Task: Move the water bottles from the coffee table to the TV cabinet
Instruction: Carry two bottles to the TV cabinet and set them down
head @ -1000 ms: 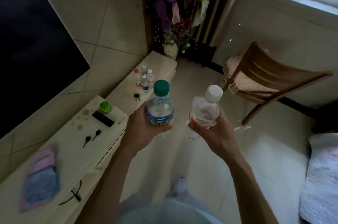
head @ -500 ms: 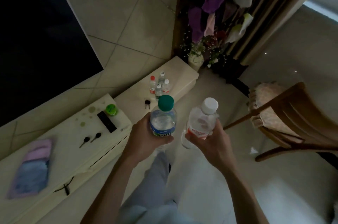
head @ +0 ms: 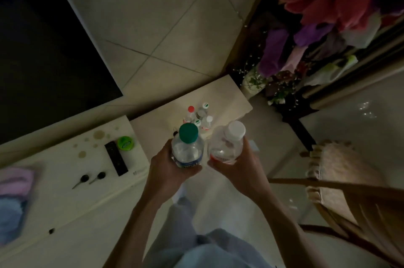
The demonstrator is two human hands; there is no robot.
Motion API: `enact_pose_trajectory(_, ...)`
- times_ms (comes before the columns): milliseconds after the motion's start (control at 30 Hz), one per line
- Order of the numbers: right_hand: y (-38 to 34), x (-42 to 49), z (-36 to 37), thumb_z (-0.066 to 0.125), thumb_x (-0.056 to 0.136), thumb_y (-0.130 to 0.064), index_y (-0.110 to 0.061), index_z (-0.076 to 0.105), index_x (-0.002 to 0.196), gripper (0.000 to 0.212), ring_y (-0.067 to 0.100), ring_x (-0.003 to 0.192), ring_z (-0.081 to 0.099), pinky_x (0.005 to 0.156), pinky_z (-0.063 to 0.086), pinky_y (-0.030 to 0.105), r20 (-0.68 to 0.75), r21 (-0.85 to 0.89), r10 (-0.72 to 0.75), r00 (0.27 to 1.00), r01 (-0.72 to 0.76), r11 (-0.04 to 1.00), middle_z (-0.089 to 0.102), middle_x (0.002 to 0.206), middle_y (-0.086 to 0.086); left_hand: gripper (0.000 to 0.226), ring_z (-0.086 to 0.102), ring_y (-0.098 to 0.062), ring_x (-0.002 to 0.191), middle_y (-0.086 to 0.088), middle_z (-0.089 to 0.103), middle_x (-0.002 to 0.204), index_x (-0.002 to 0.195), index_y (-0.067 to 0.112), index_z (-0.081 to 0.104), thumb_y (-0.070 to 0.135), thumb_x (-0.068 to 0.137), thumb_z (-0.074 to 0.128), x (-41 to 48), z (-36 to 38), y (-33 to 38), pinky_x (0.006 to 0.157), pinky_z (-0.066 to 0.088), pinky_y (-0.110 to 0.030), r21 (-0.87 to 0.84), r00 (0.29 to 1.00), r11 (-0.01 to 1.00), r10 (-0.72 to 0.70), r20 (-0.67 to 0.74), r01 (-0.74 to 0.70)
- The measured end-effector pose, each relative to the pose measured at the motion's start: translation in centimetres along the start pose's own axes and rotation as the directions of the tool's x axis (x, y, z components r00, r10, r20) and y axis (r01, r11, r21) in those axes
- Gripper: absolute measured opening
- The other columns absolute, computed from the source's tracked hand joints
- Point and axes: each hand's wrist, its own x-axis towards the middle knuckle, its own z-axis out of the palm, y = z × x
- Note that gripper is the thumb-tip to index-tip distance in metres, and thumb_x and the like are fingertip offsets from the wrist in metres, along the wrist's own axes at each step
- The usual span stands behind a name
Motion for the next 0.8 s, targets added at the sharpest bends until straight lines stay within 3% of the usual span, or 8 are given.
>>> enact_pose_trajectory(200, -0.8, 4.5, 0.5, 0.087, 0.068, -0.032, -0.026, 0.042, 0.133, 0.080, -0.004, 0.106, 0.053, 0.080, 0.040, 0.004, 0.089, -0.006, -0.015, 0.996, 0.016, 1.000, 0.056, 0.120, -0.015, 0.070, 0.058, -0.011, 0.095, 0.010, 0.060, 0.101, 0.118, 0.019, 0.055, 0.014, 0.058, 0.090, 3.2, -0.4, -0.1, 0.067, 0.038, -0.005, -0.035, 0.996, 0.997, -0.070, -0.057, 0.068)
enact_pose_trajectory(267, -0.3, 5.7, 0.9, 0.087, 0.067, -0.032, -0.028, 0.043, 0.127, 0.075, -0.005, 0.100, 0.056, 0.083, 0.046, 0.008, 0.108, -0.014, -0.011, 0.994, 0.012, 1.000, 0.056, 0.114, -0.018, 0.070, 0.058, -0.011, 0.095, 0.011, 0.060, 0.102, 0.119, 0.020, 0.055, 0.014, 0.058, 0.090, 3.9, -0.1, -0.5, 0.066, 0.038, -0.004, -0.031, 0.994, 0.995, -0.092, -0.066, 0.090)
enact_pose_trajectory(367, 1.0, 7.4, 1.7, 0.087, 0.066, -0.036, -0.025, 0.046, 0.127, 0.075, 0.001, 0.105, 0.059, 0.095, 0.049, 0.022, 0.144, -0.039, 0.012, 0.989, -0.006, 0.999, 0.060, 0.115, -0.013, 0.067, 0.058, -0.009, 0.094, 0.013, 0.060, 0.101, 0.116, 0.026, 0.054, 0.015, 0.059, 0.089, 5.0, 0.9, -1.4, 0.068, 0.040, -0.009, -0.010, 0.990, 0.994, -0.109, -0.090, 0.108)
enact_pose_trajectory(433, 2.2, 8.6, 2.2, 0.086, 0.066, -0.038, -0.030, 0.046, 0.122, 0.069, -0.008, 0.098, 0.059, 0.091, 0.045, 0.012, 0.177, -0.070, 0.026, 0.984, -0.013, 0.997, 0.058, 0.105, -0.022, 0.064, 0.059, -0.011, 0.093, 0.012, 0.061, 0.100, 0.109, 0.032, 0.051, 0.017, 0.059, 0.088, 6.0, 2.1, -2.1, 0.073, 0.043, -0.018, 0.014, 0.988, 0.992, -0.122, -0.099, 0.124)
enact_pose_trajectory(500, 3.4, 10.1, 2.6, 0.086, 0.070, -0.031, -0.034, 0.044, 0.113, 0.060, -0.015, 0.087, 0.055, 0.077, 0.039, -0.003, 0.228, -0.088, 0.036, 0.973, -0.016, 0.996, 0.052, 0.093, -0.028, 0.063, 0.060, -0.013, 0.094, 0.012, 0.062, 0.099, 0.105, 0.035, 0.049, 0.019, 0.058, 0.088, 7.2, 3.4, -2.8, 0.076, 0.045, -0.024, 0.012, 0.981, 0.988, -0.154, -0.117, 0.157)
enact_pose_trajectory(600, 5.9, 13.0, 2.9, 0.084, 0.073, -0.023, -0.039, 0.046, 0.097, 0.048, -0.021, 0.086, 0.055, 0.072, 0.038, -0.005, 0.320, -0.087, 0.045, 0.947, -0.017, 0.996, 0.050, 0.087, -0.029, 0.064, 0.060, -0.012, 0.094, 0.014, 0.062, 0.099, 0.106, 0.037, 0.050, 0.021, 0.057, 0.089, 9.2, 5.6, -4.1, 0.078, 0.045, -0.025, -0.023, 0.967, 0.978, -0.208, -0.147, 0.207)
enact_pose_trajectory(700, 8.4, 16.3, 3.1, 0.084, 0.071, -0.030, -0.036, 0.047, 0.110, 0.055, -0.028, 0.092, 0.051, 0.076, 0.040, -0.001, 0.402, -0.076, 0.057, 0.914, -0.029, 0.997, 0.055, 0.096, -0.027, 0.065, 0.059, -0.010, 0.094, 0.015, 0.061, 0.100, 0.107, 0.036, 0.050, 0.021, 0.057, 0.089, 11.2, 7.9, -5.1, 0.079, 0.043, -0.021, -0.073, 0.947, 0.965, -0.262, -0.185, 0.253)
enact_pose_trajectory(800, 11.0, 19.4, 3.6, 0.083, 0.072, -0.031, -0.028, 0.049, 0.119, 0.059, -0.009, 0.099, 0.059, 0.082, 0.043, 0.004, 0.474, -0.063, 0.079, 0.877, -0.056, 0.996, 0.059, 0.107, -0.018, 0.066, 0.059, -0.007, 0.094, 0.016, 0.060, 0.101, 0.109, 0.035, 0.050, 0.023, 0.058, 0.089, 13.5, 10.4, -6.6, 0.076, 0.042, -0.013, -0.113, 0.931, 0.952, -0.302, -0.203, 0.284)
